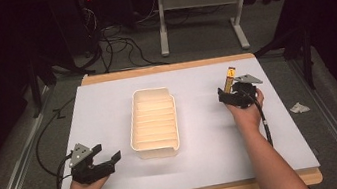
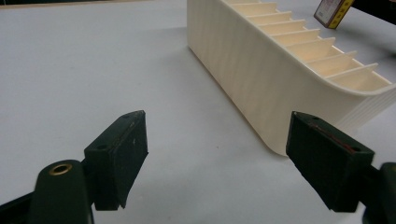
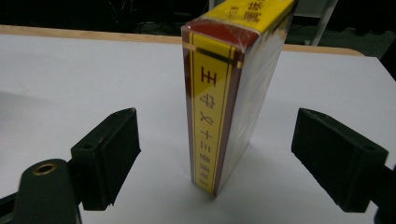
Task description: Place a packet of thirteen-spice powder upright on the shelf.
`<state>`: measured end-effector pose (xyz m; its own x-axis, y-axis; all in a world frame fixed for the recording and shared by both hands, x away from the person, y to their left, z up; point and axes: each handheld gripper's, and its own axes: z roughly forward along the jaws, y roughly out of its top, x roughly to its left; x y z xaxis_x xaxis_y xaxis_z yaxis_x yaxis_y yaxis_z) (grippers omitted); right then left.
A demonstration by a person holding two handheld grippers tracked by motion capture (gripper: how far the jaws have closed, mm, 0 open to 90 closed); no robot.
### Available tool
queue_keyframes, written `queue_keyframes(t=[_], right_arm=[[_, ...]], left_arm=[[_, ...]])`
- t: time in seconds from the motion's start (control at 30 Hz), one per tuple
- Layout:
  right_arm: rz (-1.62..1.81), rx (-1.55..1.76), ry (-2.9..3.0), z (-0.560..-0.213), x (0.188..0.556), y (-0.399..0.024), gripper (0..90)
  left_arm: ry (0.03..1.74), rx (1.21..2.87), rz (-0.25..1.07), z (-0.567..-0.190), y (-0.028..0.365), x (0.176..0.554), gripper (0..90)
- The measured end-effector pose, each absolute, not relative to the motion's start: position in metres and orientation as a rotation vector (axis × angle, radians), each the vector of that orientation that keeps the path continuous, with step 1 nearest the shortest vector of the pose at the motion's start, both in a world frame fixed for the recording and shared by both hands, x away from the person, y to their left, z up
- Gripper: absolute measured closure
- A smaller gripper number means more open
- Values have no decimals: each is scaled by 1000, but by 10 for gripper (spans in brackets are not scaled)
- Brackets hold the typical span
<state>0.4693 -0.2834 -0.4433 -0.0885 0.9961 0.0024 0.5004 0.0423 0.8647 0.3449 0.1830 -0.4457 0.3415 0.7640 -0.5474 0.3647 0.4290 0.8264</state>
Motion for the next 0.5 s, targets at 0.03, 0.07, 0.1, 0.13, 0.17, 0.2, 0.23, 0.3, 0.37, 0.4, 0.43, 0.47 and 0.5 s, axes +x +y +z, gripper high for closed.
queue_keyframes(t=[0.03, 0.07, 0.1, 0.13, 0.17, 0.2, 0.23, 0.3, 0.37, 0.4, 0.43, 0.47, 0.5], right_arm=[[962, 1529, 1657, -441, 473, -283, 158], [959, 1540, 1652, -440, 474, -284, 158], [964, 1547, 1645, -439, 476, -284, 159], [963, 1550, 1642, -438, 478, -285, 161], [961, 1553, 1636, -437, 480, -285, 163], [956, 1558, 1632, -436, 481, -285, 171], [960, 1553, 1626, -435, 483, -285, 185], [957, 1550, 1619, -436, 484, -285, 195], [954, 1558, 1614, -438, 486, -285, 199], [955, 1566, 1609, -439, 487, -285, 200], [949, 1567, 1610, -439, 487, -284, 205], [948, 1568, 1608, -440, 488, -284, 212], [945, 1569, 1606, -440, 488, -284, 217]], left_arm=[[1260, 1163, 353, -445, 183, 345, 212], [1259, 1168, 355, -446, 184, 345, 212], [1259, 1166, 355, -446, 184, 345, 212], [1260, 1167, 355, -446, 184, 345, 212], [1260, 1168, 355, -446, 184, 345, 212], [1260, 1169, 353, -446, 184, 346, 211], [1260, 1166, 351, -446, 183, 346, 211], [1260, 1166, 350, -446, 183, 345, 210], [1257, 1166, 357, -446, 183, 345, 208], [1257, 1166, 358, -446, 183, 345, 207], [1257, 1164, 360, -446, 183, 345, 206], [1258, 1165, 362, -446, 183, 345, 204], [1258, 1164, 363, -446, 183, 345, 203]])
